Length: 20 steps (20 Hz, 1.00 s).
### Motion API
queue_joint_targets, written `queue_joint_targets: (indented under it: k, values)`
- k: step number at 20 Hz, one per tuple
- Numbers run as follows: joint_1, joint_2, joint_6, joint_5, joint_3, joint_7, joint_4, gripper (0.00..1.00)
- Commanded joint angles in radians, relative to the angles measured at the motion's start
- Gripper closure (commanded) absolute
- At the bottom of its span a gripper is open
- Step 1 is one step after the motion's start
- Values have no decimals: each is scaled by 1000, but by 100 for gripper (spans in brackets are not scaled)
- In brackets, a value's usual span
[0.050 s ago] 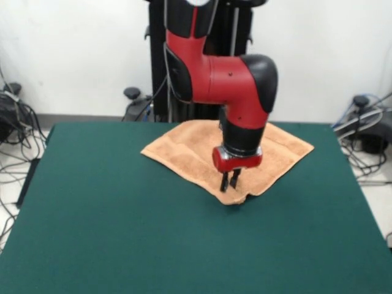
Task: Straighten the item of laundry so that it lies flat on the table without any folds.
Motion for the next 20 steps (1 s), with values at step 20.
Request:
queue_joint_targets:
  k: [20]
  values:
    - [5,100,325,81,55,172,-440,100]
